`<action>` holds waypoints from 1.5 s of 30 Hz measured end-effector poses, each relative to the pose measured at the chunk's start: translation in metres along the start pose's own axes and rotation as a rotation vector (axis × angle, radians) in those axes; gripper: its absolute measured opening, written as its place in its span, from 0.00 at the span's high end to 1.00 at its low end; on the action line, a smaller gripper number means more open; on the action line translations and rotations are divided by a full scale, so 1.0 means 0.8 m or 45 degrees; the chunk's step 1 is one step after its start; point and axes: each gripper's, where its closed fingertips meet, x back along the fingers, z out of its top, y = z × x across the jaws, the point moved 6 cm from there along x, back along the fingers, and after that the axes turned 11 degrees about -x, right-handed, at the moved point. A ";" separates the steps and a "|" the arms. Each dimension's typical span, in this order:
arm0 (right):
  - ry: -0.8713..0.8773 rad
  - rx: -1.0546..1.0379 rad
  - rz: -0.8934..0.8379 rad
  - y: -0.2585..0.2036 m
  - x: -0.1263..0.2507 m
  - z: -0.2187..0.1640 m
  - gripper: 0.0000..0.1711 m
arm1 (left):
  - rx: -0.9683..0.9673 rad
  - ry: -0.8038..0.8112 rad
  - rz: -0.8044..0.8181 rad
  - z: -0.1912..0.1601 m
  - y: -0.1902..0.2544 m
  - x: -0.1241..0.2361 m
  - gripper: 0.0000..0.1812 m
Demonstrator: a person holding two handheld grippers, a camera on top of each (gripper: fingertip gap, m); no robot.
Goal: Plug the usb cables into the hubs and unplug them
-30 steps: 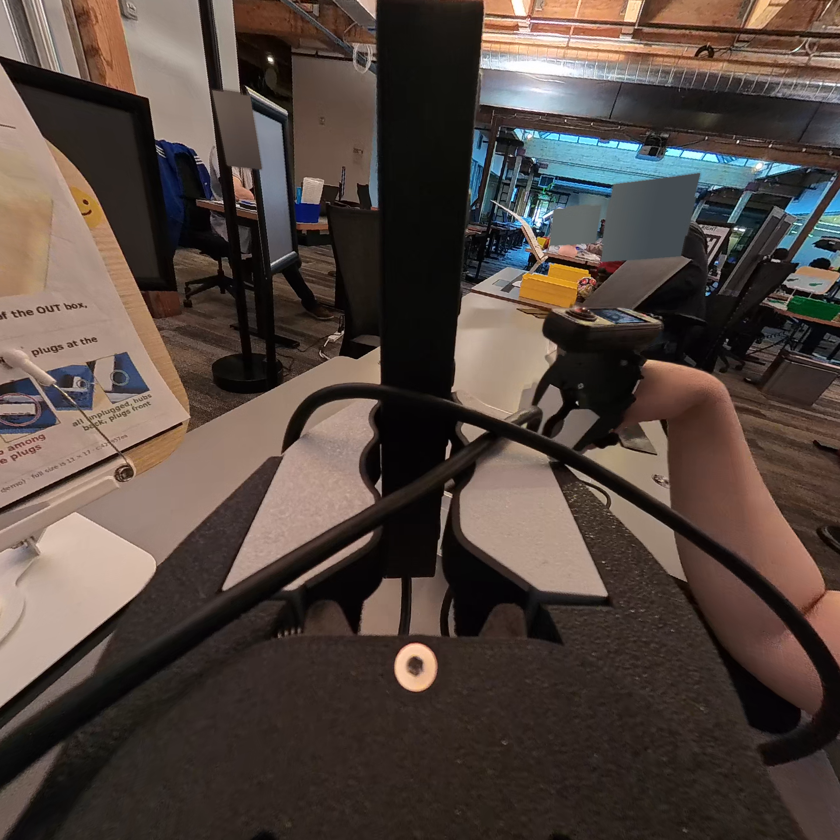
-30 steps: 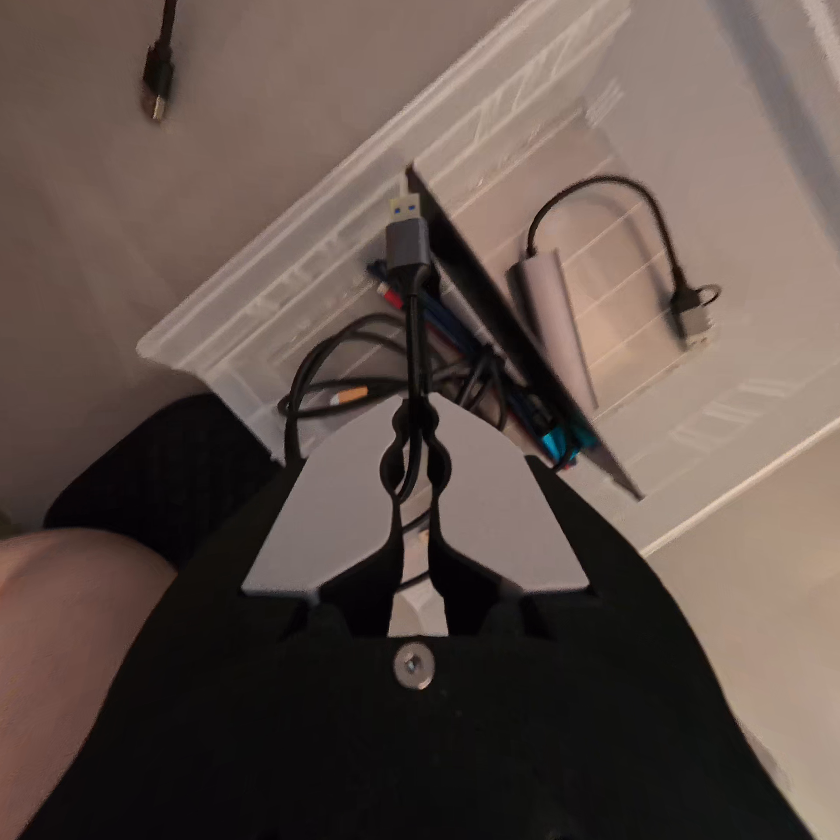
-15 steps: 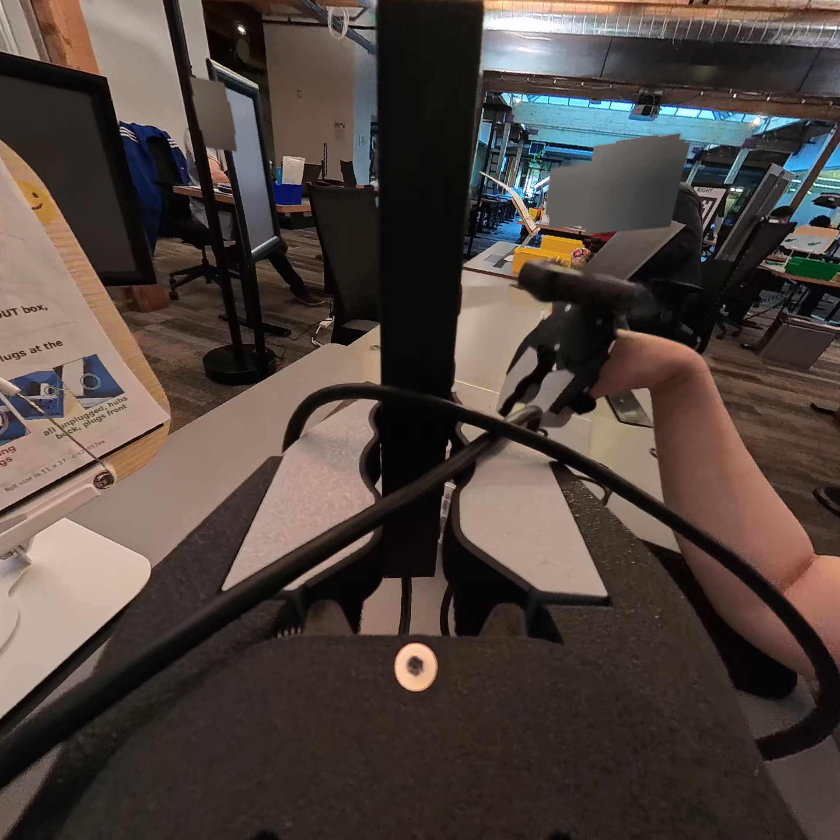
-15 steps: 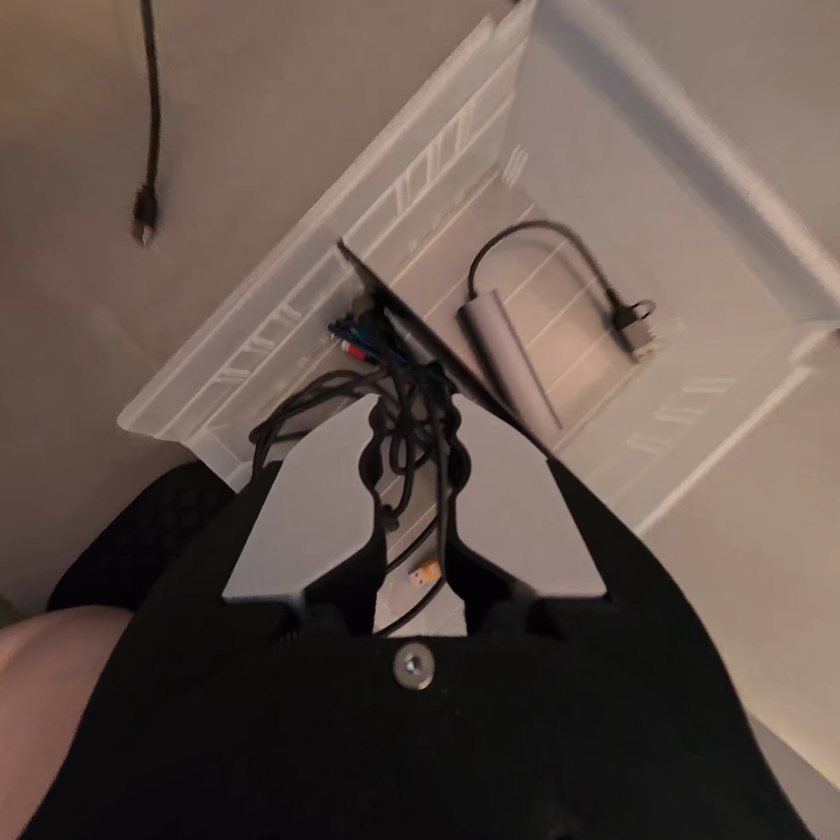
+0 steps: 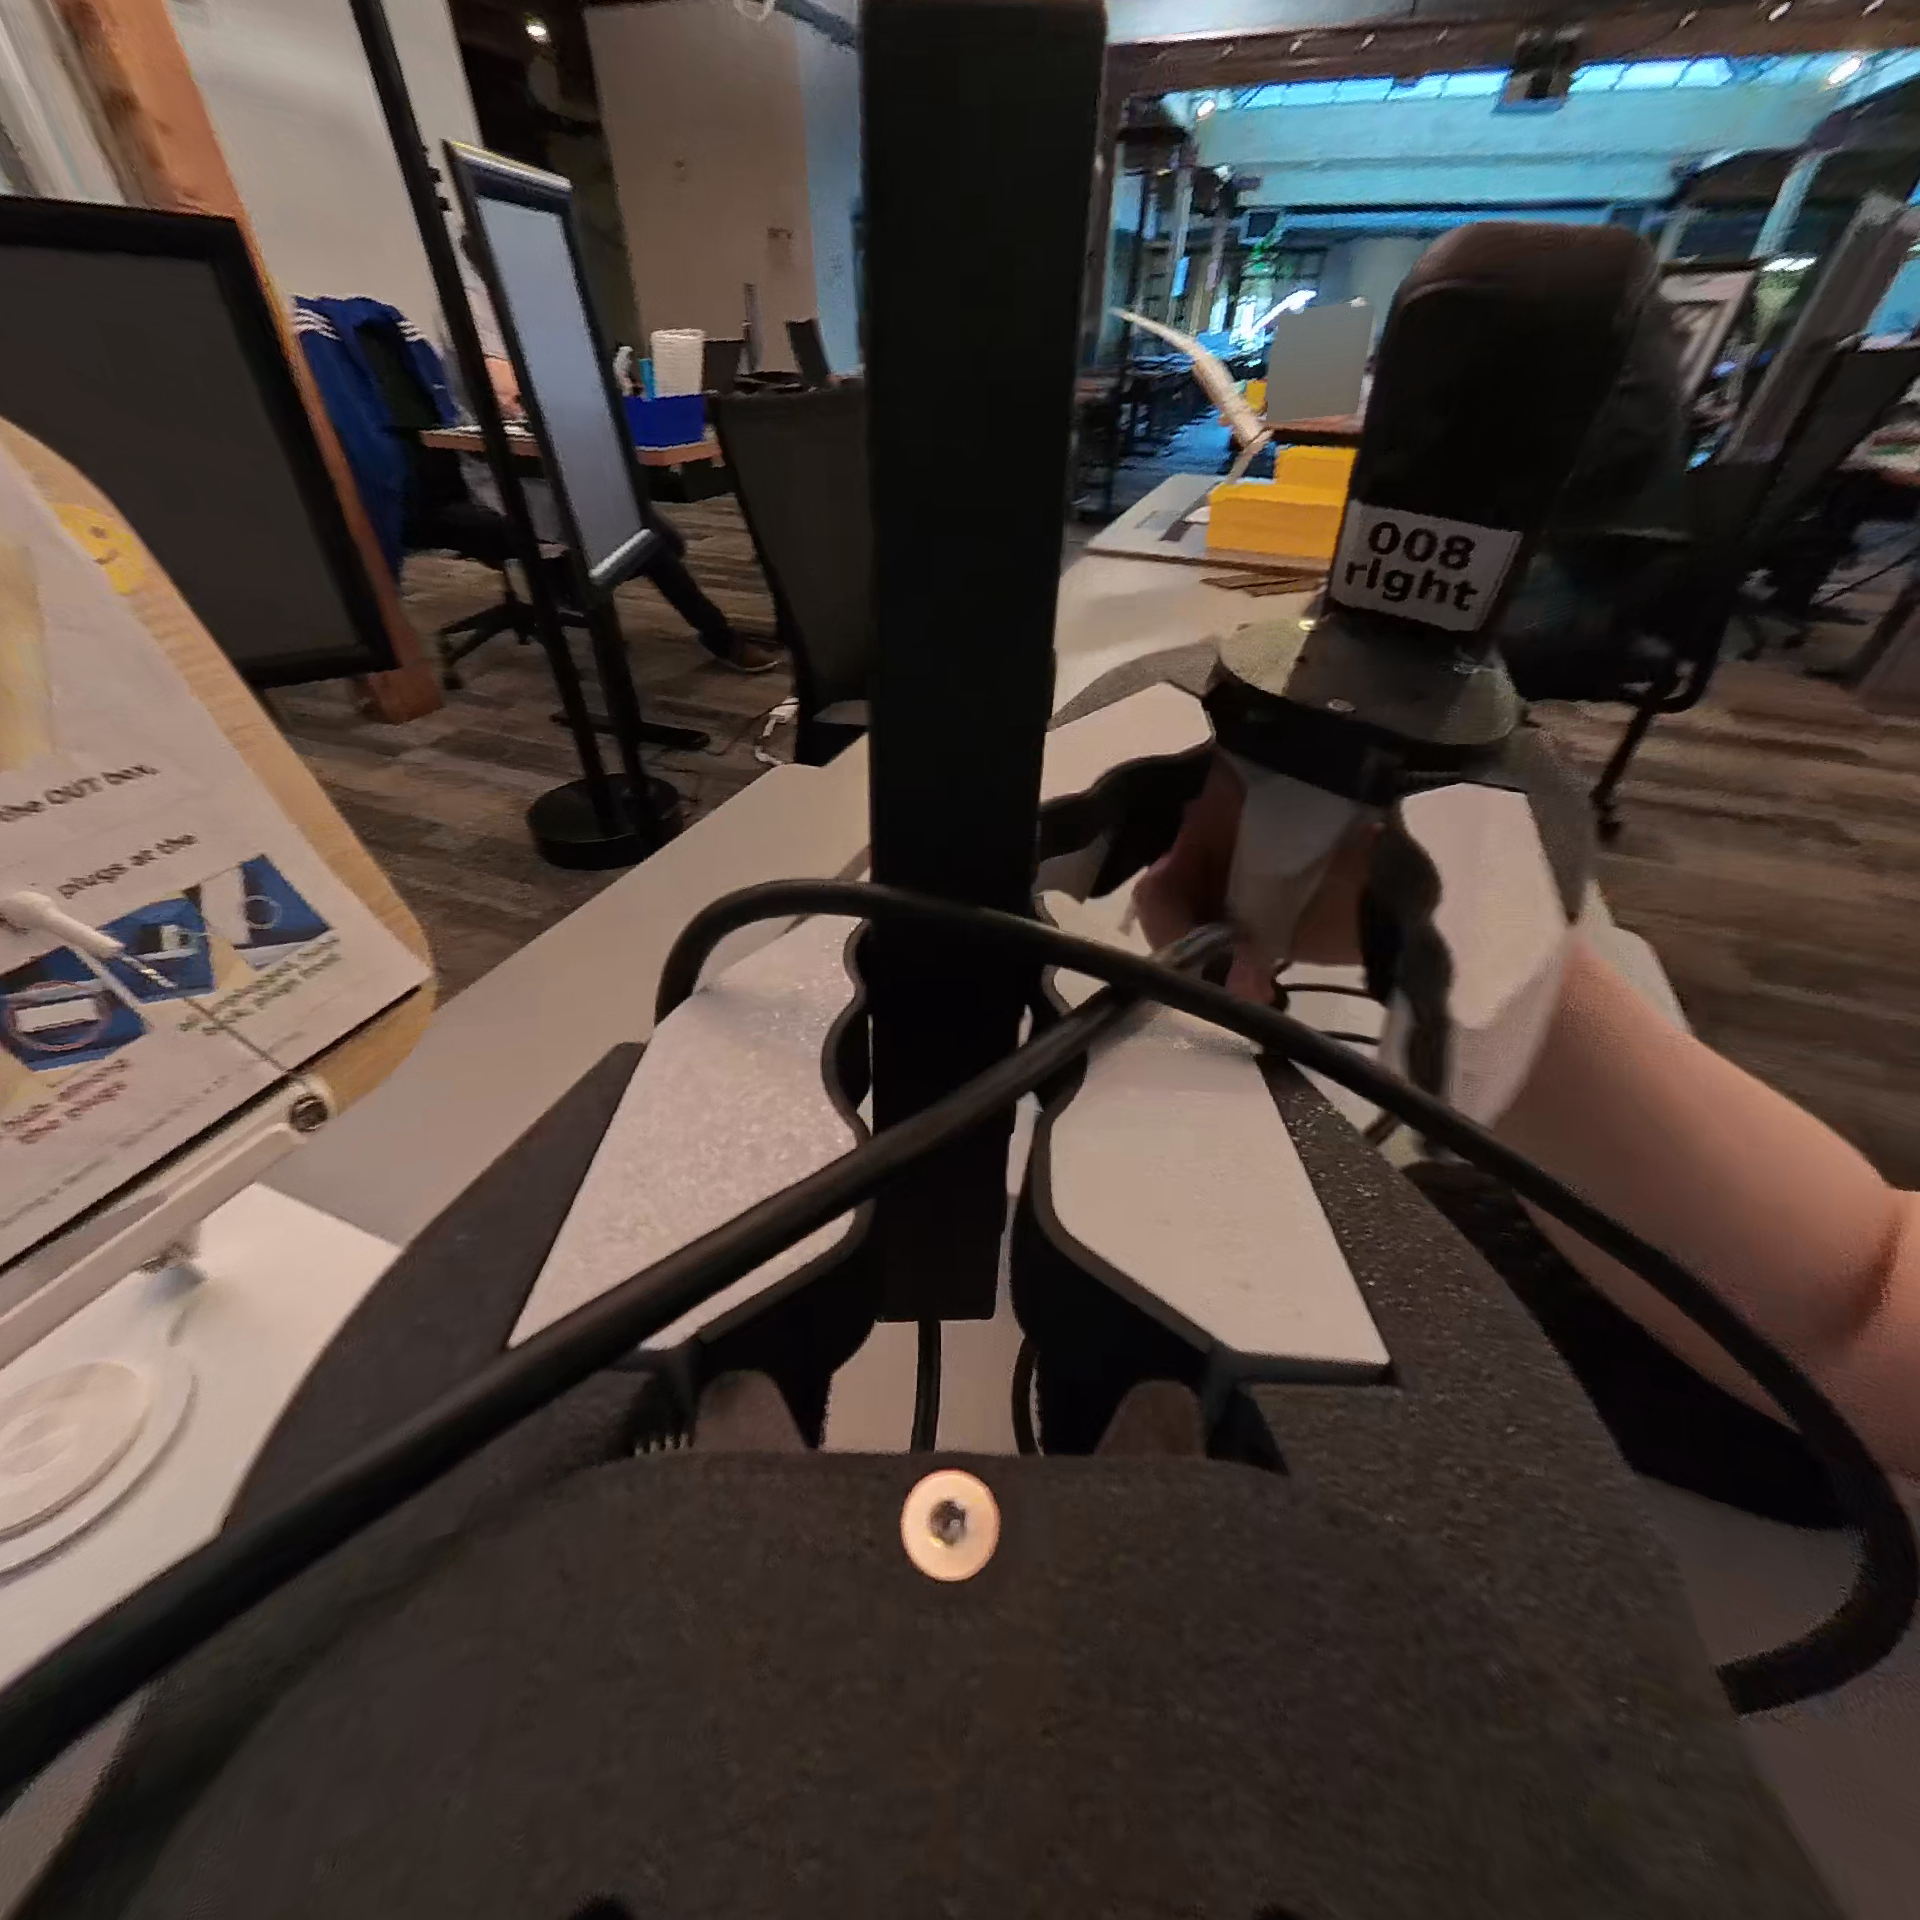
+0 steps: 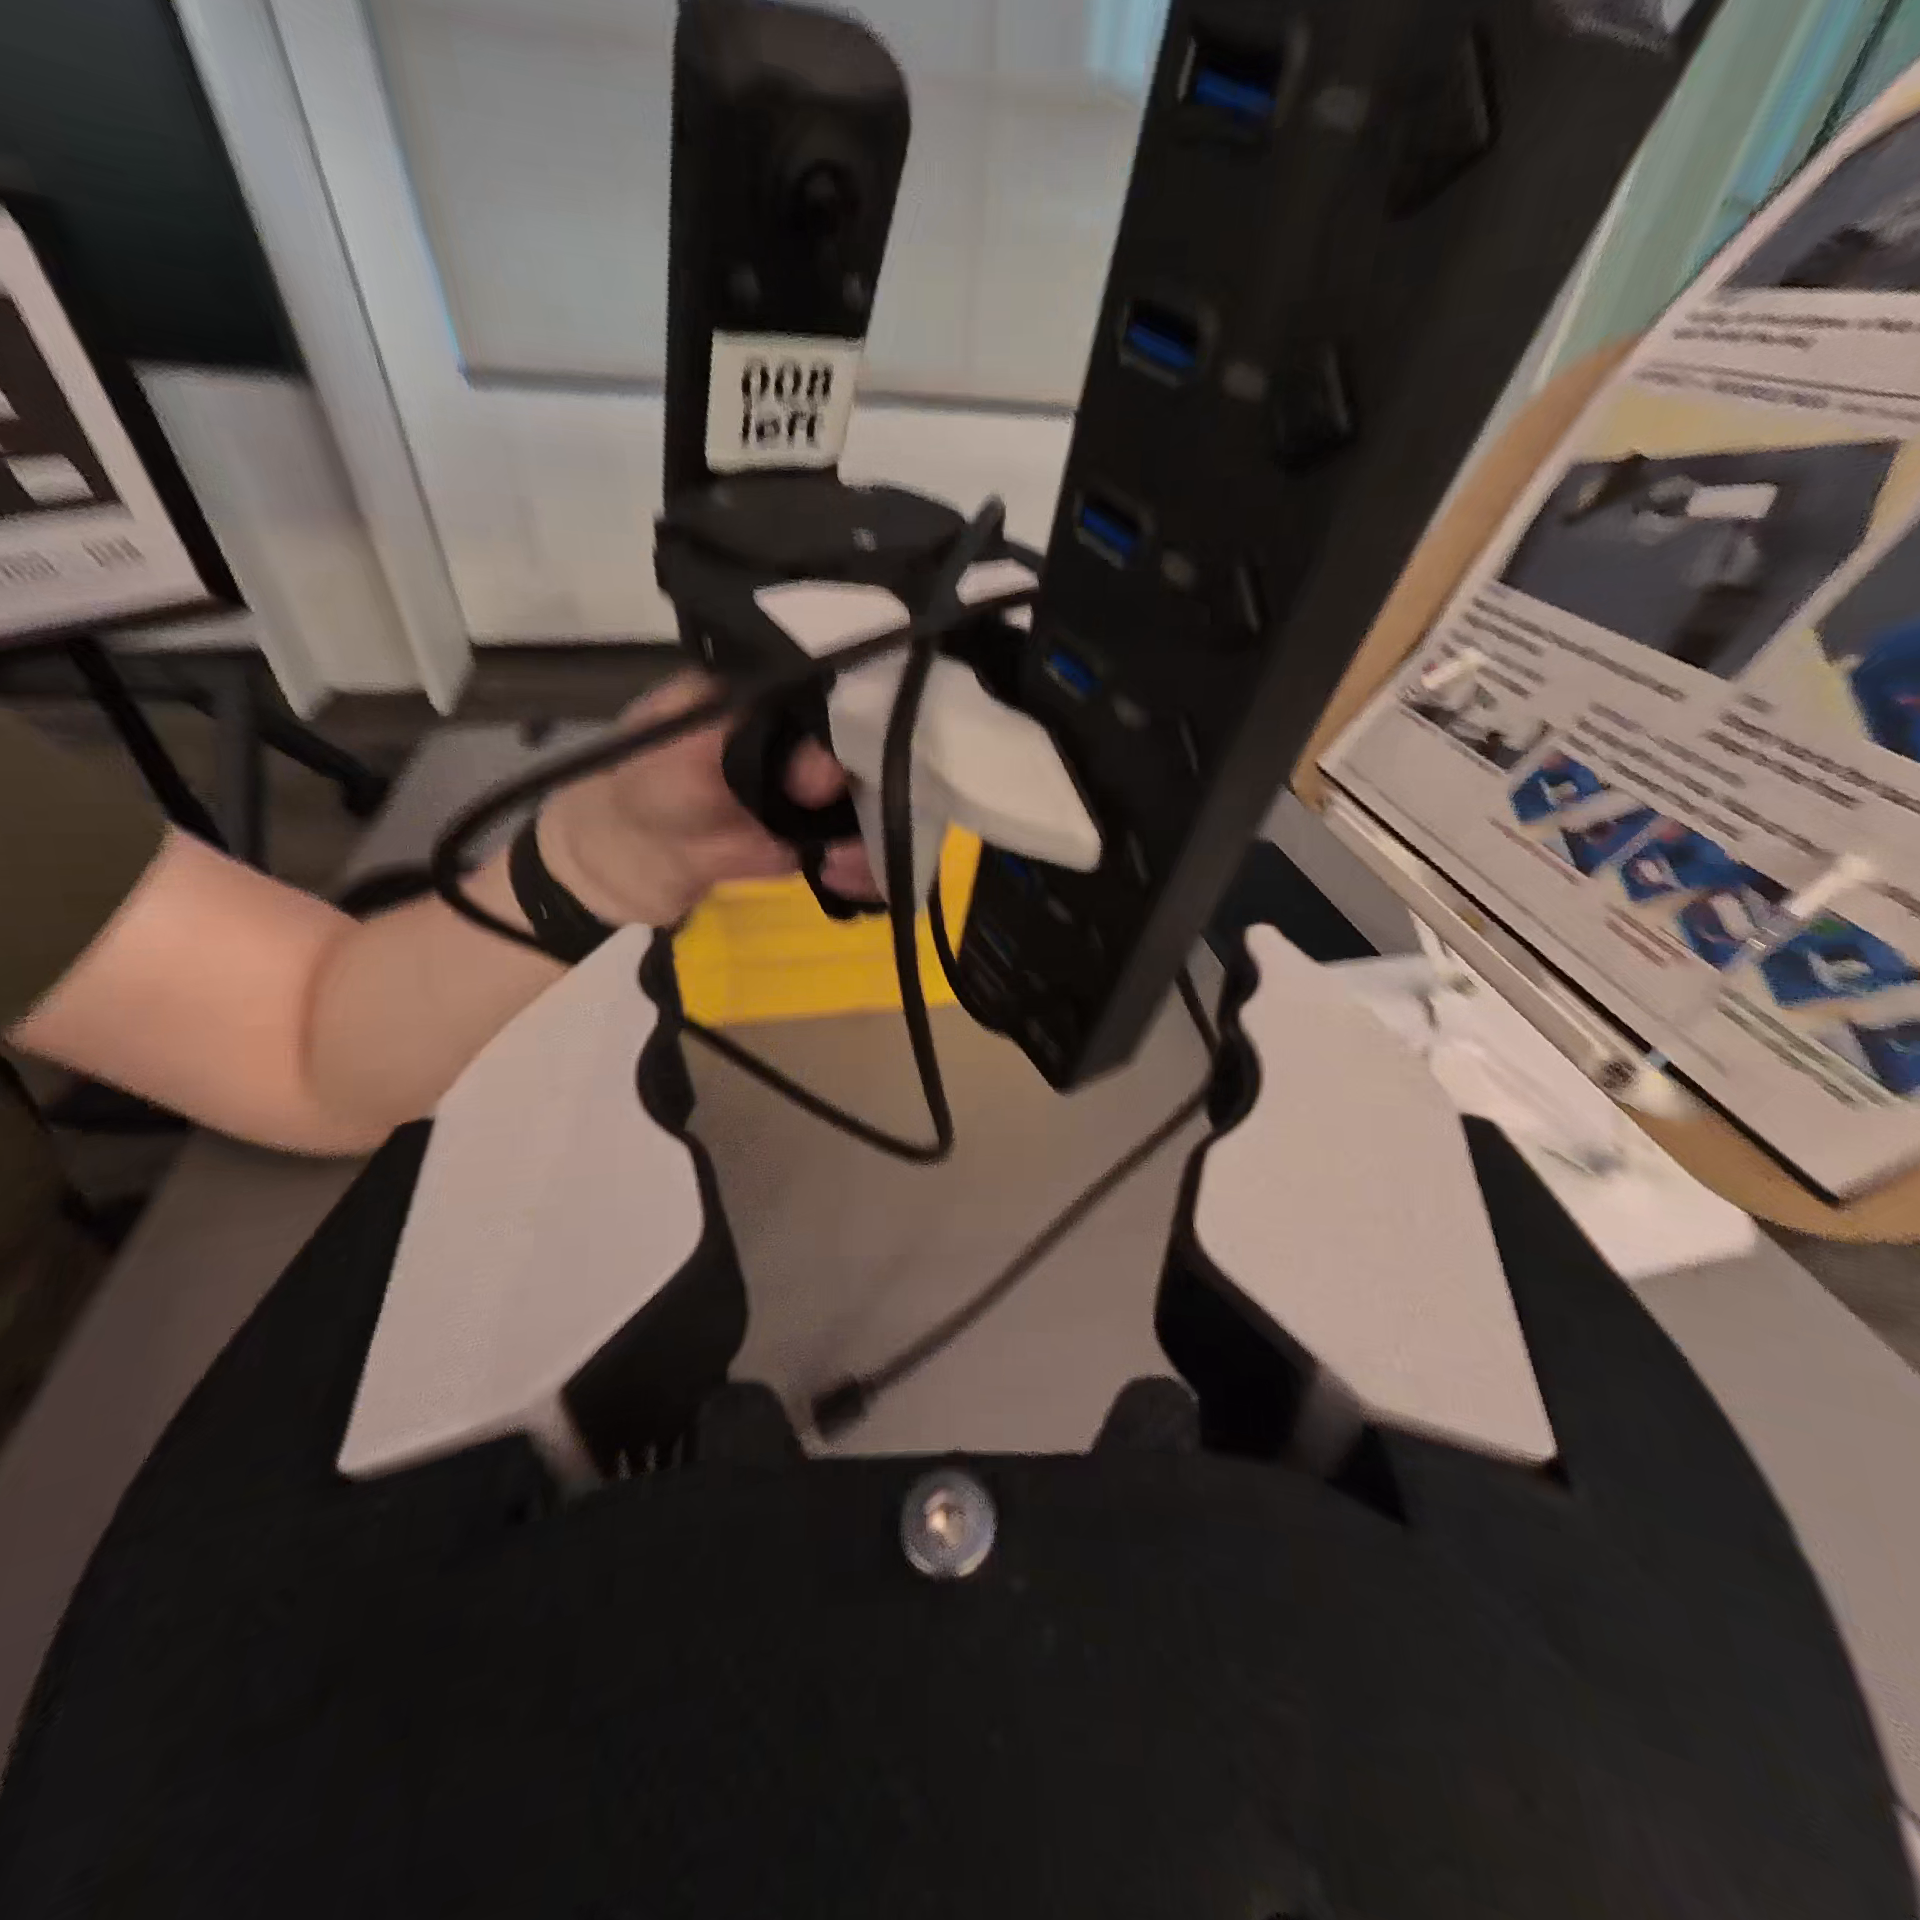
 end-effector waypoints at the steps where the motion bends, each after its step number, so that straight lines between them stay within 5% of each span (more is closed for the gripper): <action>1: 0.051 -0.036 0.028 -0.002 -0.006 0.004 0.39 | -0.022 -0.014 0.043 0.001 0.000 -0.001 0.87; 13: 0.161 -0.376 0.075 0.001 -0.005 0.015 0.35 | -0.246 -0.134 0.325 0.000 0.001 -0.010 0.87; 32: 0.021 -0.177 -0.285 0.022 -0.010 0.003 0.37 | -0.321 -0.234 0.406 -0.008 0.000 -0.015 0.86; 40: -0.105 -0.126 -0.342 0.026 -0.014 -0.009 0.41 | -0.307 -0.342 0.320 -0.013 0.004 -0.014 0.86; 45: -0.141 -0.056 -0.219 0.029 -0.010 -0.020 0.48 | -0.198 -0.311 0.013 -0.014 0.024 -0.016 0.86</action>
